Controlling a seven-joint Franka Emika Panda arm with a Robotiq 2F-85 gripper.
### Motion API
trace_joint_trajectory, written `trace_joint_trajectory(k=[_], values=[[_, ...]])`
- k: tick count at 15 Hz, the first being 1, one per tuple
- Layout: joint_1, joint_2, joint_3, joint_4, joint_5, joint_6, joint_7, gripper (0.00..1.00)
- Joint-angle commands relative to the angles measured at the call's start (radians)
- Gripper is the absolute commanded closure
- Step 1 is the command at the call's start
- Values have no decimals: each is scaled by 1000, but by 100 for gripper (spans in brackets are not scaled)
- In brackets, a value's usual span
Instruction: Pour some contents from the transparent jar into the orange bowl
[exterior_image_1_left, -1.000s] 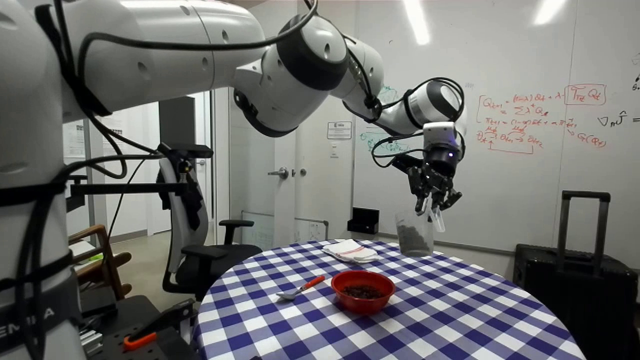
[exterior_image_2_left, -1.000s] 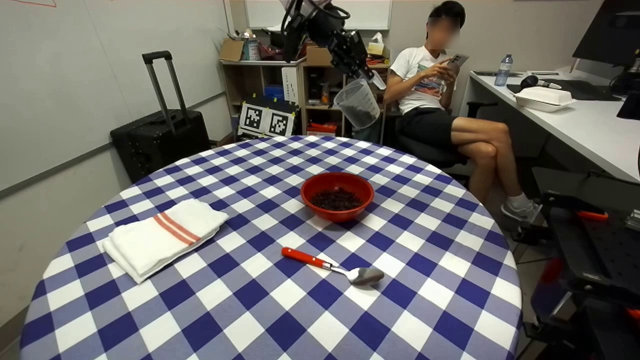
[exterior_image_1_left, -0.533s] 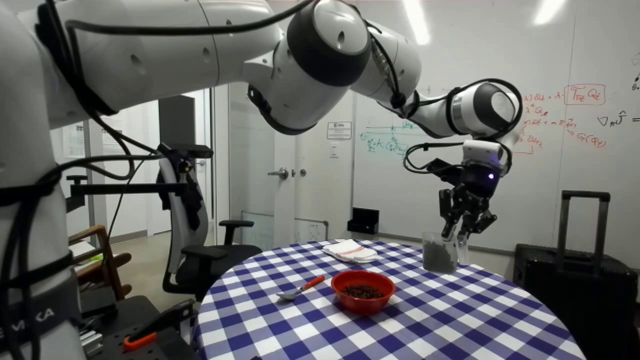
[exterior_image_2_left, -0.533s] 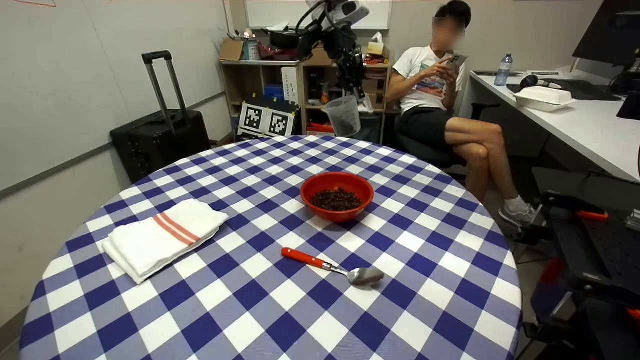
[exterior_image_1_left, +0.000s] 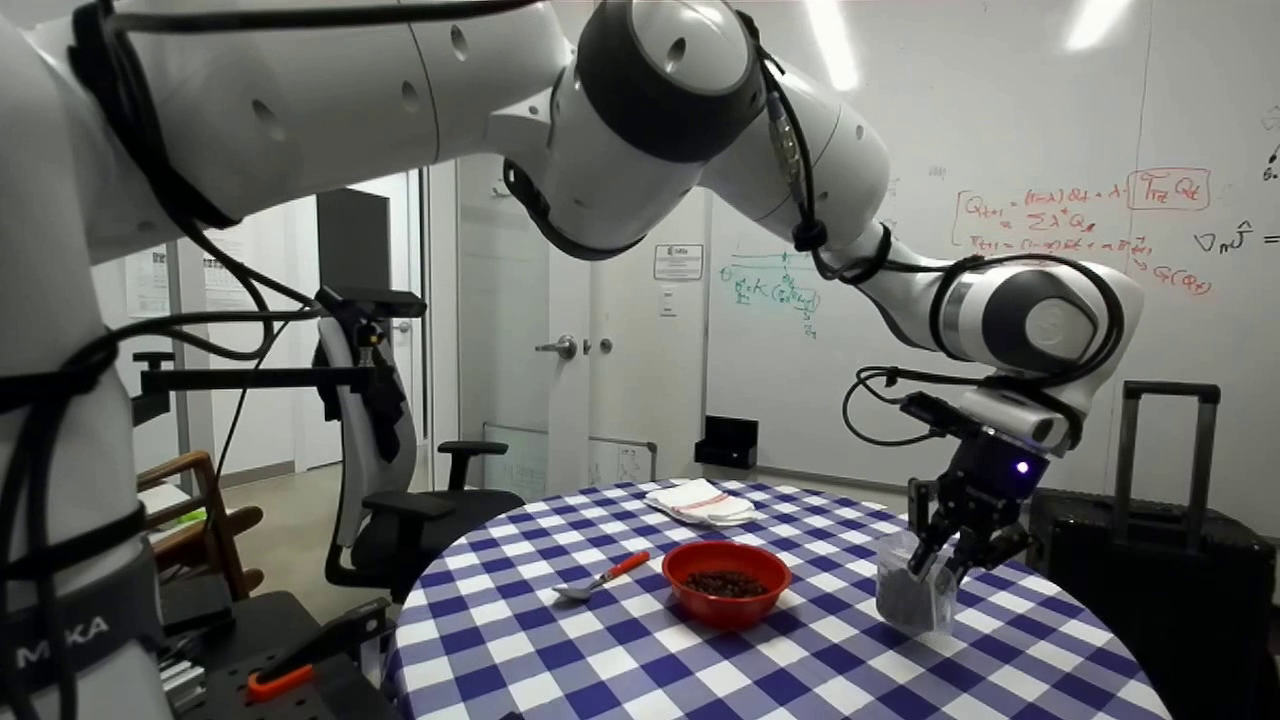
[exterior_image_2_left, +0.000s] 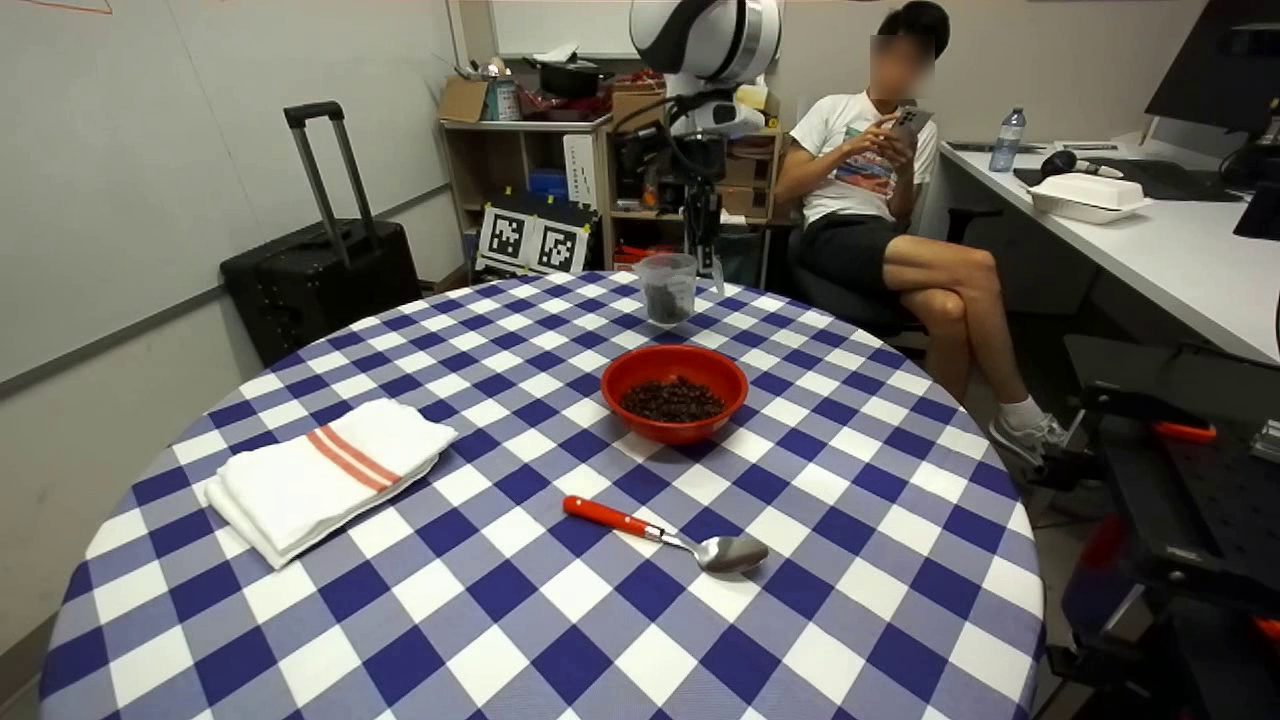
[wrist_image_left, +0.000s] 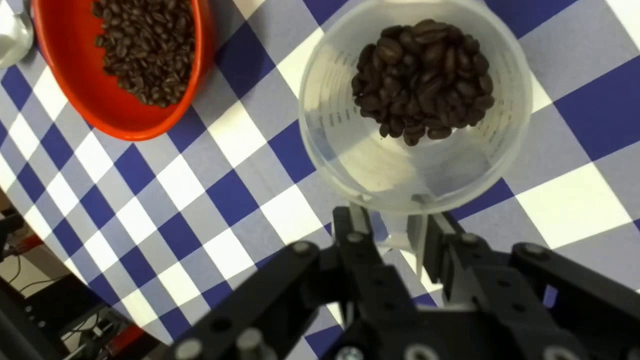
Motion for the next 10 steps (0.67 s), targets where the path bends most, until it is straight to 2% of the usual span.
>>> trace_joint_trajectory(k=[1, 5, 6, 7, 9, 10], values=[[38, -102, -12, -243, 31, 108, -11, 93], [61, -183, -13, -419, 35, 182, -19, 93], [64, -211, -9, -463, 39, 196, -24, 47], [72, -238, -9, -508, 35, 206, -28, 45], [86, -291, -7, -601, 32, 236, -33, 31], [52, -320, 47, -632, -18, 257, -10, 24]])
